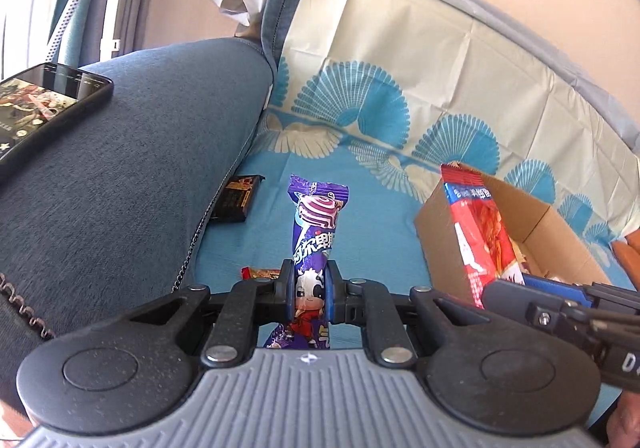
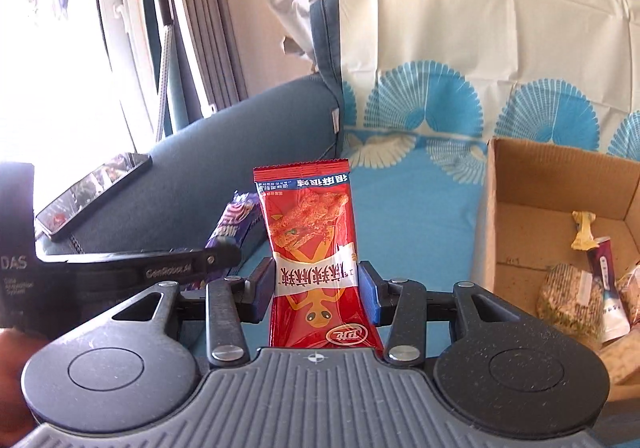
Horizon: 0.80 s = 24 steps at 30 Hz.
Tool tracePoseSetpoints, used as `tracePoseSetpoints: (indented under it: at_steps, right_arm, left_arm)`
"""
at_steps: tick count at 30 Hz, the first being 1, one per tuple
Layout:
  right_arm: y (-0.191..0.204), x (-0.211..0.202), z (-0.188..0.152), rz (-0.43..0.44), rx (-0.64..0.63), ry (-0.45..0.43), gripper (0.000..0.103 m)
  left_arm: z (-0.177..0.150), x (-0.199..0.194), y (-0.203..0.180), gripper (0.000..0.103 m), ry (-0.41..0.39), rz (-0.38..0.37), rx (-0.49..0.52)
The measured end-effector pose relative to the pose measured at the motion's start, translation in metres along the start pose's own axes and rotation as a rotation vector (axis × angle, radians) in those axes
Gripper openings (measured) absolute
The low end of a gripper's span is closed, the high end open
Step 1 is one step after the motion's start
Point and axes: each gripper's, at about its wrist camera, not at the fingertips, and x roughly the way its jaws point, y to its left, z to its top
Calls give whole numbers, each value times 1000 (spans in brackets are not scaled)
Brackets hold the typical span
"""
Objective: Organize snacks
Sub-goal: 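Carry both snacks over the box and open both tools to drop them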
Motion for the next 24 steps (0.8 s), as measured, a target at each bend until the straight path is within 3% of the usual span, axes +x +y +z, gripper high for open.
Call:
tracePoseSetpoints:
  at_steps: [13,24]
  right_arm:
    - [-58,-30,30,-76,156,-119,46]
    - [-148,-59,38,-299,314,-218,46]
  left_arm:
    - [11,-5,-67,15,22,-67,9]
    - [40,18,-166,15,-14,-188,84]
